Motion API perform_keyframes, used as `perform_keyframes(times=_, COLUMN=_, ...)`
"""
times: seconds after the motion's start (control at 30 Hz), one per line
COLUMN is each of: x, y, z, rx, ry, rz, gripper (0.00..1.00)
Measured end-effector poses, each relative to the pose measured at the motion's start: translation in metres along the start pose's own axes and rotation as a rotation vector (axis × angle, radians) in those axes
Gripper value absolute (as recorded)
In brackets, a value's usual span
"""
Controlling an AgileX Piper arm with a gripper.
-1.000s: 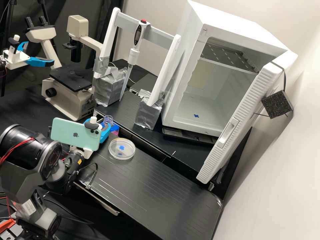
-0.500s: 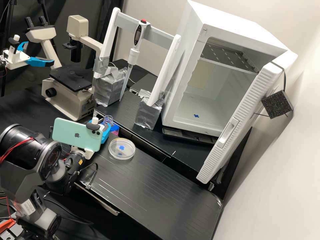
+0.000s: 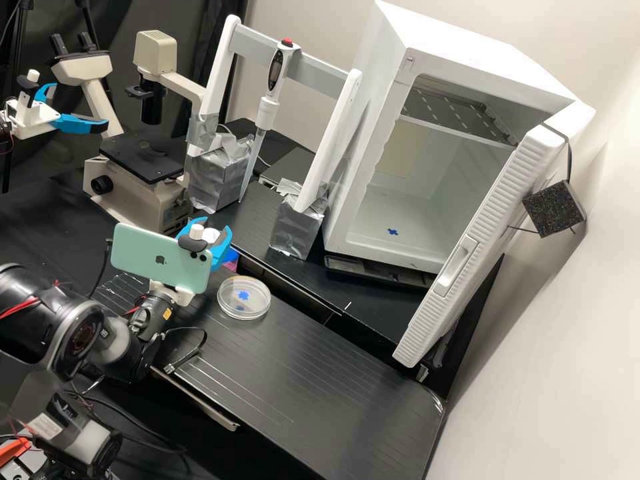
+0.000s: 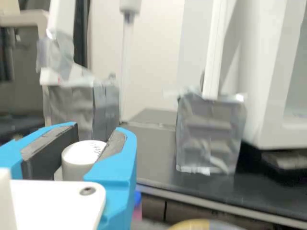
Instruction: Close the bottle
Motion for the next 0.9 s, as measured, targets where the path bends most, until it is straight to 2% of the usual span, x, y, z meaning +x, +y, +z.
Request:
perform_keyframes(times=0.1, x=0.01, y=0.001, z=-0.009, rx=0.008, ry=0.035, rz=0.015, gripper=0.0)
perform_keyframes(times=0.3, x=0.029, y=-0.007, z=-0.013, rx=-0.018, ry=0.048, rz=-0.006, gripper=0.0)
perform_keyframes(times=0.37, x=0.035, y=-0.011, z=-0.01, rx=-0.03, ry=0.032, rz=-0.016, gripper=0.0)
perform_keyframes(times=0.5, x=0.045, y=-0.014, z=-0.003, rx=-0.023, ry=-0.006, rz=-0.015, gripper=0.0)
perform_keyframes(times=0.7, x=0.052, y=-0.018, z=0.012, rx=-0.03, ry=-0.064, rz=-0.026, gripper=0.0)
perform_keyframes(times=0.9, x=0.053, y=-0.019, z=0.015, rx=-0.03, ry=-0.077, rz=-0.034, gripper=0.0)
